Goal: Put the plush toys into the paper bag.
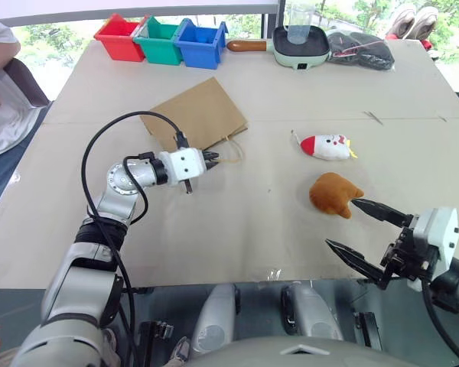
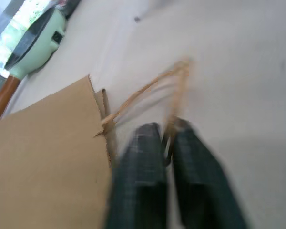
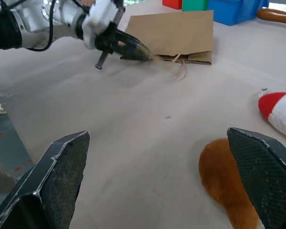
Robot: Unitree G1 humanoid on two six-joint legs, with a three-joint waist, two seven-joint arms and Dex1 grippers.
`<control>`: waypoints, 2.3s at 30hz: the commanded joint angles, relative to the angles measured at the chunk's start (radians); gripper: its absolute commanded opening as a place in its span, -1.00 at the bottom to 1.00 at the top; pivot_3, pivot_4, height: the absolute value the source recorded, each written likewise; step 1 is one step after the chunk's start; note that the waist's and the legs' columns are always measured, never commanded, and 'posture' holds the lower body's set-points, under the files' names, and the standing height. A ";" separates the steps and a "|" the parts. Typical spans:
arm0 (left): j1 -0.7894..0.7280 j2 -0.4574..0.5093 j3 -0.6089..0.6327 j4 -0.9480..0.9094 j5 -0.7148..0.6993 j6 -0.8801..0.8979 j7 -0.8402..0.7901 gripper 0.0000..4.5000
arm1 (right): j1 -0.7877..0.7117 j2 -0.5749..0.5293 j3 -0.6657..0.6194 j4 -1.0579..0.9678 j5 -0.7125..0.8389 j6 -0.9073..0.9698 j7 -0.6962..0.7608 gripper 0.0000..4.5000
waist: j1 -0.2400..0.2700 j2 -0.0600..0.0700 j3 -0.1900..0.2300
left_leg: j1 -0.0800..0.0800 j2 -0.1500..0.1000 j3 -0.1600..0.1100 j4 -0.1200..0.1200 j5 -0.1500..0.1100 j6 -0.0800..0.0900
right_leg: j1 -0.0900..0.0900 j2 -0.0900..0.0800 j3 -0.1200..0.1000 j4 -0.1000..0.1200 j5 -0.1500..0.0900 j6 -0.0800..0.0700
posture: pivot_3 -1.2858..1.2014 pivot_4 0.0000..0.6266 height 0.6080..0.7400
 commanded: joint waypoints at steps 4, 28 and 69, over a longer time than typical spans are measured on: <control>0.026 -0.024 0.082 -0.196 -0.252 0.420 -0.129 -0.99 | -0.018 0.008 0.028 -0.005 -0.021 -0.036 -0.006 1.00 | 0.002 0.000 0.000 | 0.000 0.000 0.000 0.001 0.000 0.000 | 0.000 0.000 0.000 0.001 0.000 0.000 | 0.03 -0.52 1.00; 0.109 -0.007 0.077 -0.354 -0.204 0.406 -0.245 0.19 | 0.016 0.019 0.044 -0.010 -0.048 -0.067 -0.005 1.00 | 0.004 0.000 0.000 | 0.000 0.000 0.000 0.002 0.000 0.000 | 0.000 0.000 0.001 0.002 0.000 0.000 | 0.03 -0.52 1.00; 0.018 0.024 0.024 -0.048 0.040 -0.147 -0.222 0.06 | -0.035 0.023 0.110 -0.008 -0.105 -0.061 -0.053 1.00 | 0.004 -0.001 0.000 | 0.000 0.000 0.000 0.001 0.000 0.000 | 0.000 0.000 0.000 0.002 0.000 0.000 | 0.03 -0.52 1.00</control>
